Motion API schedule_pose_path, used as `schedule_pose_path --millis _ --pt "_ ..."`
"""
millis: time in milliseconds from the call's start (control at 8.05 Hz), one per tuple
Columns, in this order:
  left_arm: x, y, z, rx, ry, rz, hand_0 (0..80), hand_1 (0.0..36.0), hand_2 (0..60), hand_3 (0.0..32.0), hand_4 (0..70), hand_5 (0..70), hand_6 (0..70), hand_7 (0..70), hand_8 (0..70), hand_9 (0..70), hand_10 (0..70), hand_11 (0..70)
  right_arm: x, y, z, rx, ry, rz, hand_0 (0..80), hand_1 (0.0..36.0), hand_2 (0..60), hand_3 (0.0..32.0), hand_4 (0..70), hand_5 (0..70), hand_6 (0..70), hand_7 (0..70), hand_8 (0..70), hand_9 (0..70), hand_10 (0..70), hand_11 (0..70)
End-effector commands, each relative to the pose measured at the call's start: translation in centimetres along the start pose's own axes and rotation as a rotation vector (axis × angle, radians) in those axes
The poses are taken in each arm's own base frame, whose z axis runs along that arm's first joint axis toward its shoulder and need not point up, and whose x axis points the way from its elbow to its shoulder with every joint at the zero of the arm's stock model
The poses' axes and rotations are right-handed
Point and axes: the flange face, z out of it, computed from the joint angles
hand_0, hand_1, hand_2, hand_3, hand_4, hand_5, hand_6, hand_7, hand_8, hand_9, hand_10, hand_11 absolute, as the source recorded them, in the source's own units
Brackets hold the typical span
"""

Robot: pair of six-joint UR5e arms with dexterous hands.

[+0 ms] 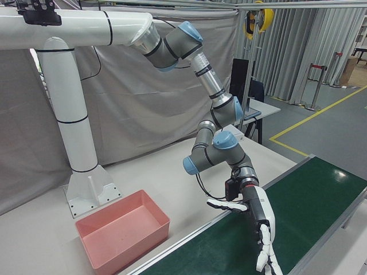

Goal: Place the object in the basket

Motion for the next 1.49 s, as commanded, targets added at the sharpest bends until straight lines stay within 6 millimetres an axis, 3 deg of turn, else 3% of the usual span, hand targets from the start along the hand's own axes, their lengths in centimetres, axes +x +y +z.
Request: schedule_pose_path --millis 0,1367 --pt "0.01 0.03 0.02 0.000 0.000 0.000 61.2 3.1 0.0 1.4 13.5 16.7 1.1 0.9 7.2 9.3 0.8 2.6 0.00 0.00 0.00 0.000 0.000 0.000 0.0 0.0 0.0 0.0 0.0 0.0 0.0 0.0 0.0 0.0 0.0 0.0" --pt "0.05 0.18 0.10 -0.003 0.001 0.000 60.3 2.7 0.0 1.4 13.5 16.4 0.9 0.8 7.1 9.3 0.7 2.3 0.00 0.00 0.00 0.000 0.000 0.000 0.0 0.0 0.0 0.0 0.0 0.0 0.0 0.0 0.0 0.0 0.0 0.0"
